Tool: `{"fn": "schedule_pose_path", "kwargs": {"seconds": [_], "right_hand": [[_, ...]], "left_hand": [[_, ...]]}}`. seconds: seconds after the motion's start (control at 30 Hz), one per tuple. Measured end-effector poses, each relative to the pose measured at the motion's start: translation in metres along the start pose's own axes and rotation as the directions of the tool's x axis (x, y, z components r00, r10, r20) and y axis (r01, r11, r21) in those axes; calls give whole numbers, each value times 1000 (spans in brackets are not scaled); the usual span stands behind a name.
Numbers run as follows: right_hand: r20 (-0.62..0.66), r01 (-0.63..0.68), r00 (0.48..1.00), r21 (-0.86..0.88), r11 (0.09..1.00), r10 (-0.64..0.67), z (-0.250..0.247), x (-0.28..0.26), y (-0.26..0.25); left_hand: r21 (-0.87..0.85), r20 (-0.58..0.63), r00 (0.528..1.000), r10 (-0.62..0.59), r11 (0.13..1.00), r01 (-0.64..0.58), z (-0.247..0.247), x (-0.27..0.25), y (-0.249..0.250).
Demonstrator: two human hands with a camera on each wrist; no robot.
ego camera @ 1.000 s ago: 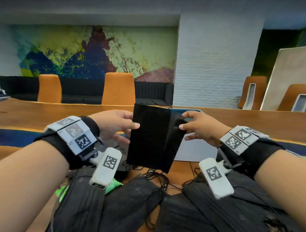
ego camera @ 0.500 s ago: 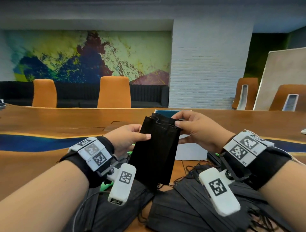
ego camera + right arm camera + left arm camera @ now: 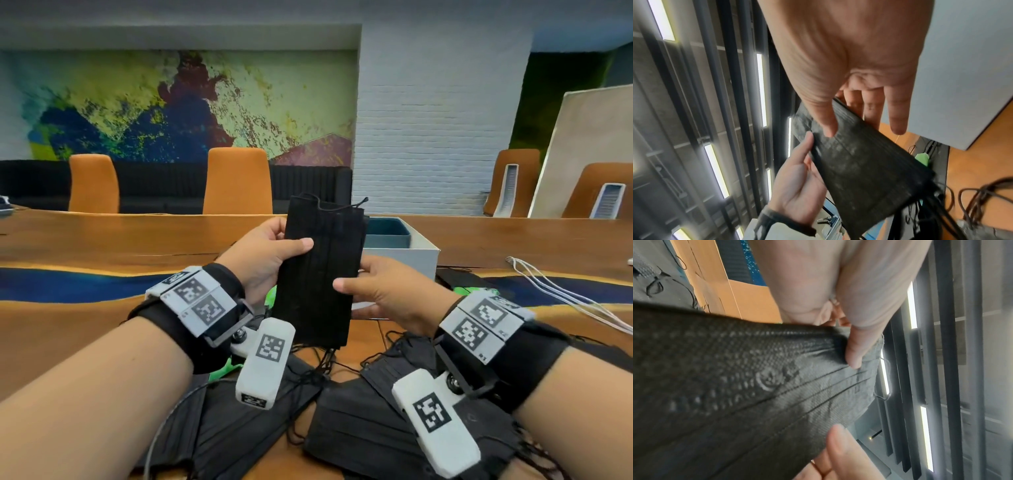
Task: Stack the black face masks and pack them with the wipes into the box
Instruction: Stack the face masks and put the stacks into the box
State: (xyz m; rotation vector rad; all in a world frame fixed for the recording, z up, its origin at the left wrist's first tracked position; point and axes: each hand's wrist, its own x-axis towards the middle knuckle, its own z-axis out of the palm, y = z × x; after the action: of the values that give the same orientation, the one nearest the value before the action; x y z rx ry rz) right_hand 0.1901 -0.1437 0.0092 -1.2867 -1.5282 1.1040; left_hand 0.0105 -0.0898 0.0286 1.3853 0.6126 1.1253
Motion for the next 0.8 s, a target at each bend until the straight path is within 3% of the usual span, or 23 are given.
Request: {"fn": "schedule_pose_path", "kwargs": {"seconds": [0.2,0.33,0.53,0.8], "right_hand": [[-105,73,992,26,997,-70,14,3,3],[-180,98,979,-3,995,-97,10,3,10],[-116,-75,990,38,996,79,11,5,46],[-115,-148,986,-239,960,123,15,3,60]], "left_hand": [[37,-58,997,41,999,-39,3,-5,0],[264,29,999,-27,964,19,-3,-6,-11],[374,61,970,-233,907,194,-8,-10,-40],[546,70,947,-314,806,227,-7,-13,-62]]}}
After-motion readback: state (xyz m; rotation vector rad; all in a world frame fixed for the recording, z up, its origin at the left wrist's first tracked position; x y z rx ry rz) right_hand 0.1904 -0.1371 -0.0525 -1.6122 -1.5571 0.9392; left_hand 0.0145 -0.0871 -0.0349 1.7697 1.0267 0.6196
